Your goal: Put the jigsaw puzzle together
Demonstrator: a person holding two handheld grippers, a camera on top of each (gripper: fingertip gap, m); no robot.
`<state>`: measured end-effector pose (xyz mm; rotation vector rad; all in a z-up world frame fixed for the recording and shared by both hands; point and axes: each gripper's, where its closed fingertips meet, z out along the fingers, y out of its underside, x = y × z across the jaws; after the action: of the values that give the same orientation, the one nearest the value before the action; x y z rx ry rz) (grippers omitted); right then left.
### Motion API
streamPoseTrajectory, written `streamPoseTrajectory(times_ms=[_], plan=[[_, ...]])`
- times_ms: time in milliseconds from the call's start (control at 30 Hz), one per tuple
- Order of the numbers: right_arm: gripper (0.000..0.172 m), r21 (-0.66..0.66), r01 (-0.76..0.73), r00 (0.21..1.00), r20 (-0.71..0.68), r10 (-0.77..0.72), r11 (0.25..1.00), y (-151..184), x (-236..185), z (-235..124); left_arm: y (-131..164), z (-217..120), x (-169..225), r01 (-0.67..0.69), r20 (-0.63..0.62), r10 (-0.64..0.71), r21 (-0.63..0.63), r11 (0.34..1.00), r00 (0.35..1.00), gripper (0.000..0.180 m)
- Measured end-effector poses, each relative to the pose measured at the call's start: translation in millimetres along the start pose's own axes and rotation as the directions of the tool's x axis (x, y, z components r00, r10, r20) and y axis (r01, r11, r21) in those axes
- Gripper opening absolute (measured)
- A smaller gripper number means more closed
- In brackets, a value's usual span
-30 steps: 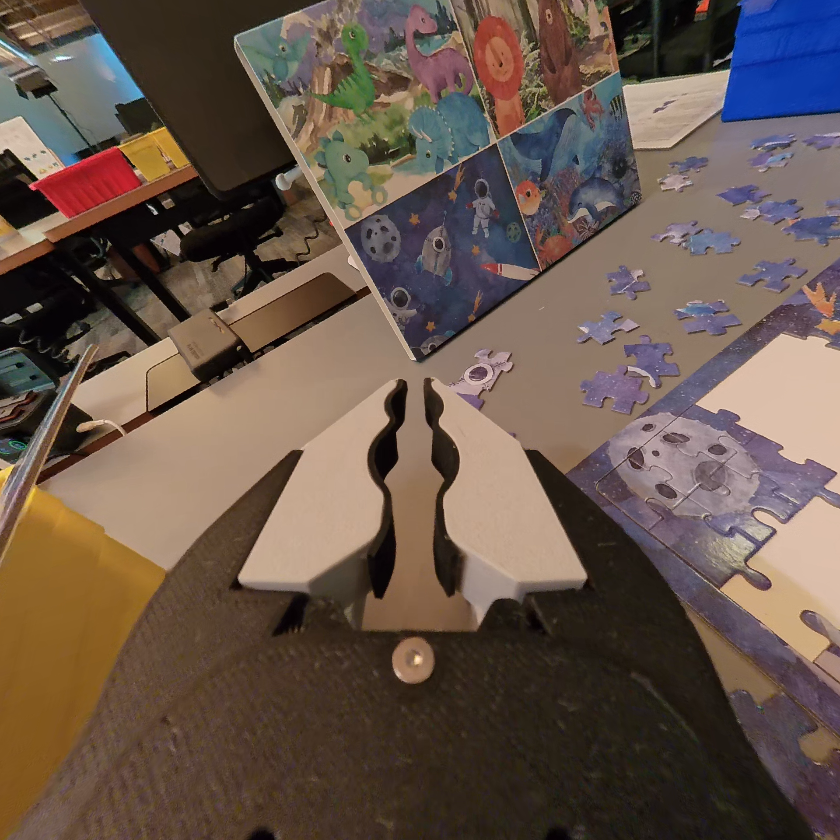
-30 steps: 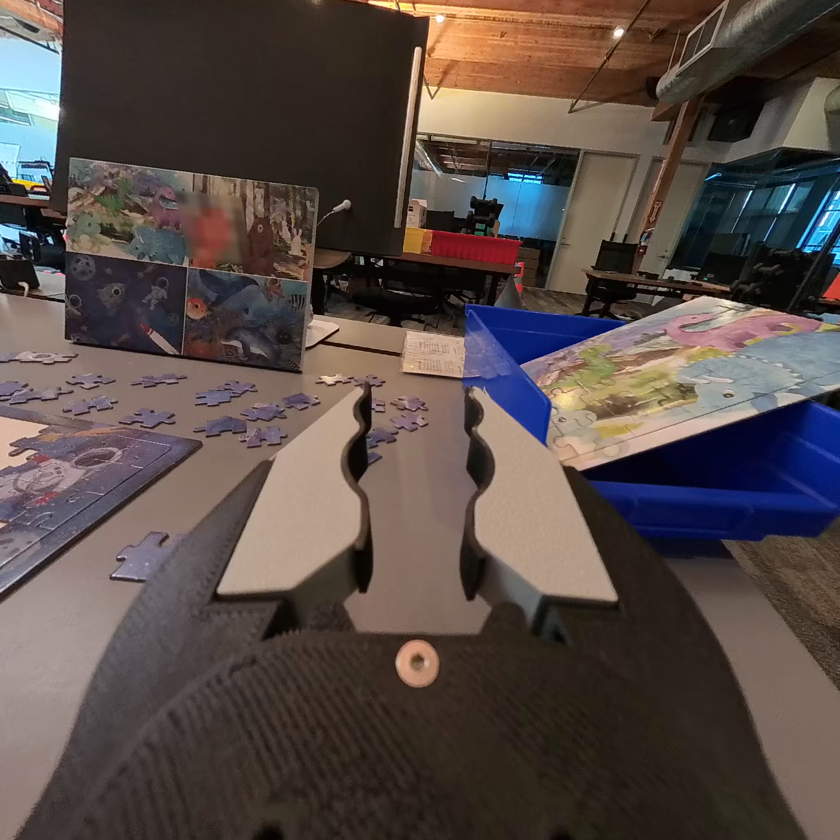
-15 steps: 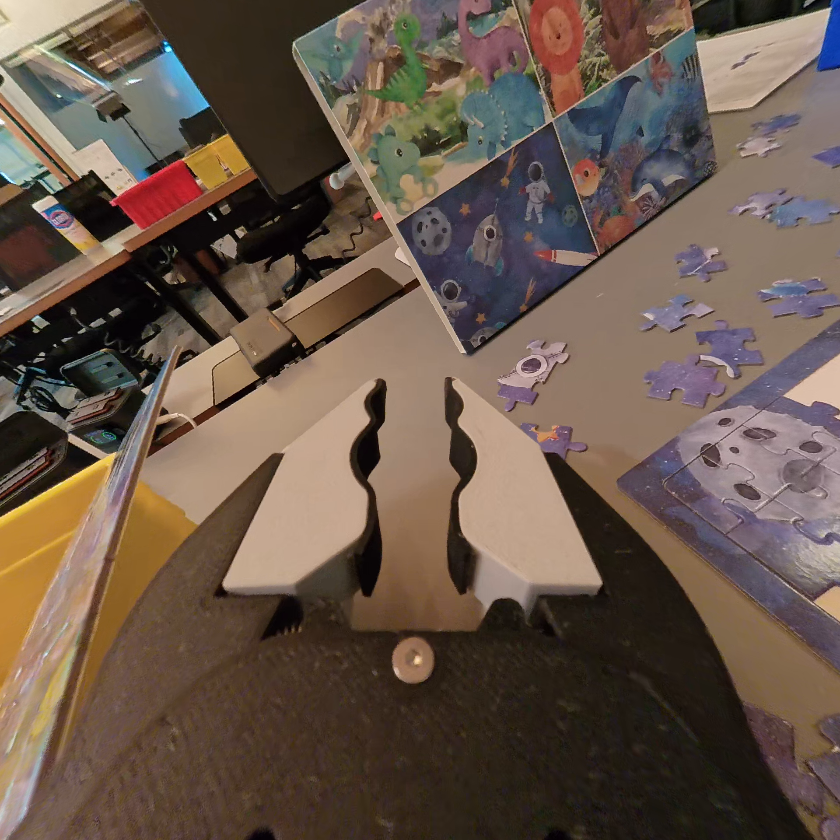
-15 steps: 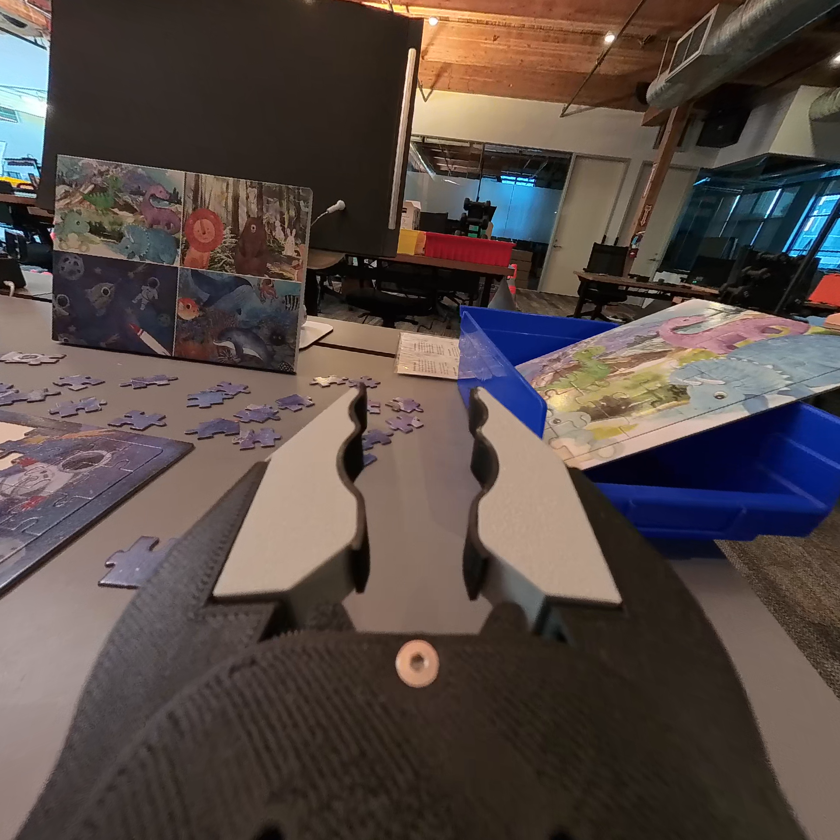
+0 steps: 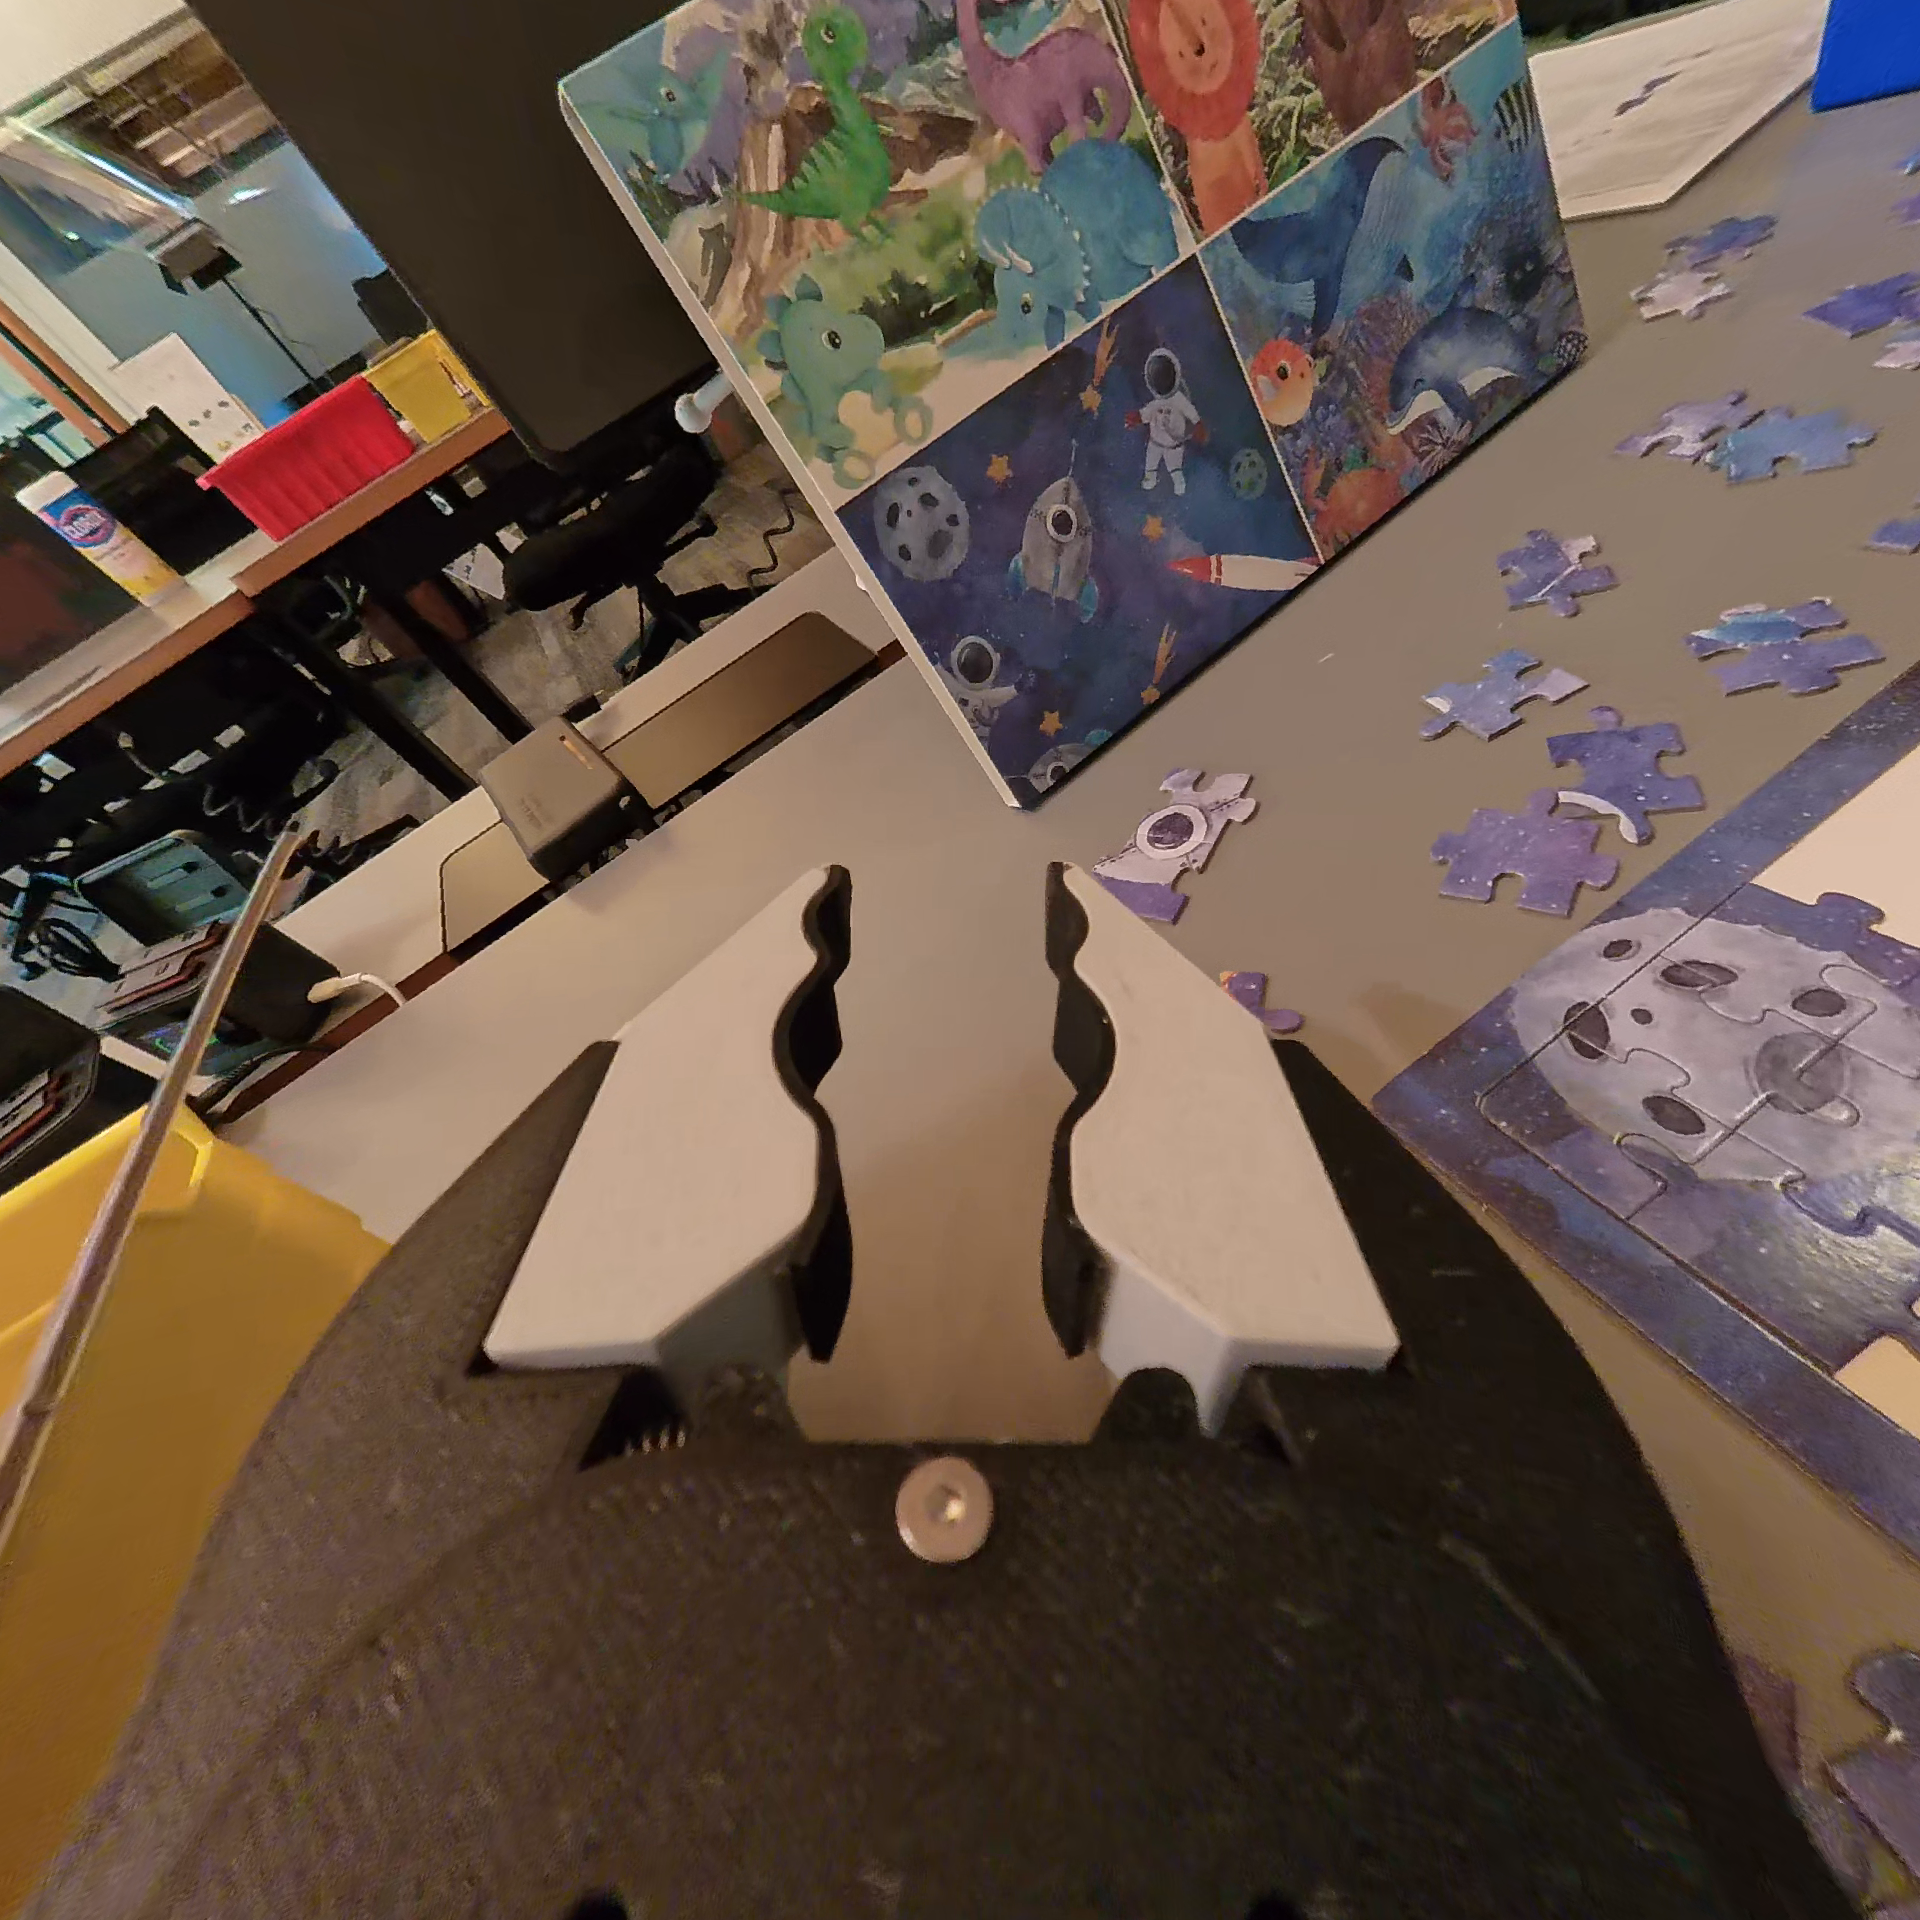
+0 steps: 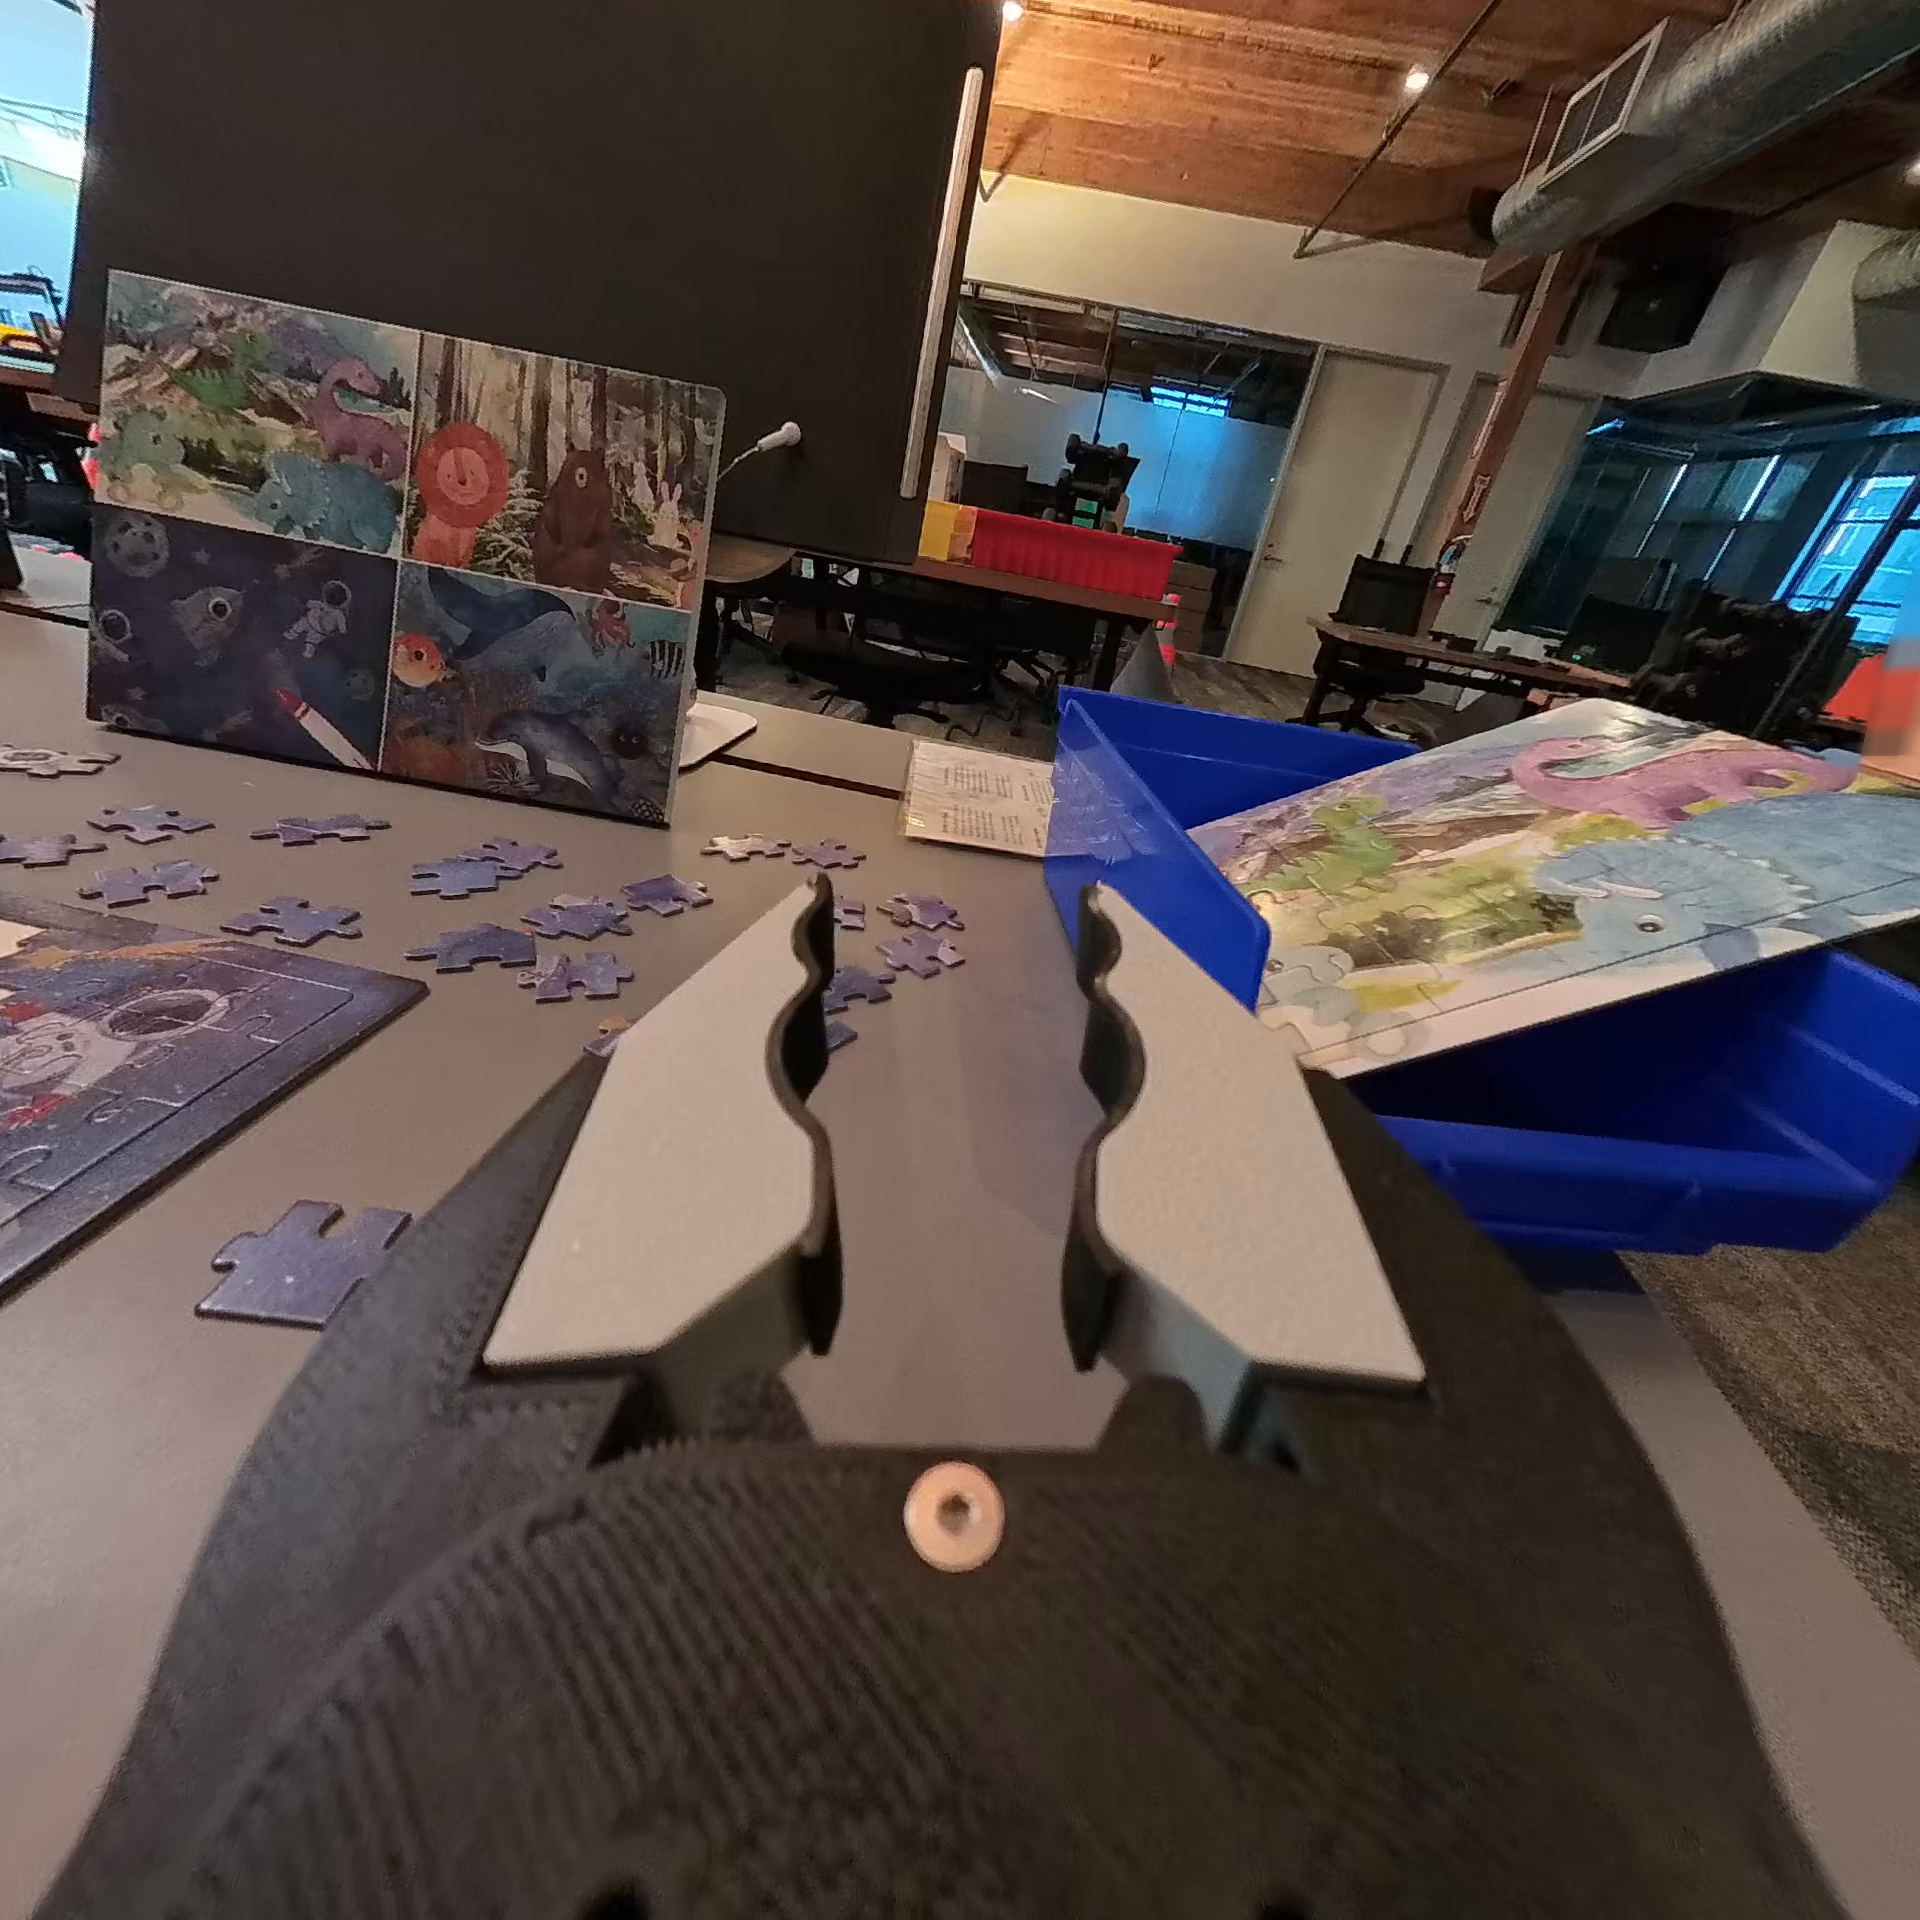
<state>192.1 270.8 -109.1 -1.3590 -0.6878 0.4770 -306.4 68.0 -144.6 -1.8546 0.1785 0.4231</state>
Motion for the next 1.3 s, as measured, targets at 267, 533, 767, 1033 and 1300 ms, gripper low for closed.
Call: streamPoseTrajectory(times_ms=[267,533,767,1033,1300], plan=[[0.046,-0.01,0.026,1.0,0.002,-0.026,1.0,1,-3,2,-1,3,6,-0.017,-0.011,0.017,-0.002,1.0,1.0,0.039],[0.047,0.011,0.044,0.999,-0.028,-0.043,0.999,-2,4,13,-2,9,22,-0.044,-0.046,0.043,-0.018,0.999,0.998,0.042],[0.047,0.023,0.078,0.995,0.059,-0.079,0.997,-5,-12,25,-23,-1,41,0.07,-0.17,-0.063,0.034,0.997,0.983,0.046],[0.047,0.06,0.081,0.99,0.11,-0.087,0.995,-12,-33,7,21,57,50,-0.008,-0.337,-0.075,-0.239,0.971,0.939,0.055],[0.045,-0.081,0.206,0.976,0.091,-0.199,0.975,15,-33,24,39,84,71,0.021,-0.429,-0.213,-0.41,0.912,0.878,0.047]])
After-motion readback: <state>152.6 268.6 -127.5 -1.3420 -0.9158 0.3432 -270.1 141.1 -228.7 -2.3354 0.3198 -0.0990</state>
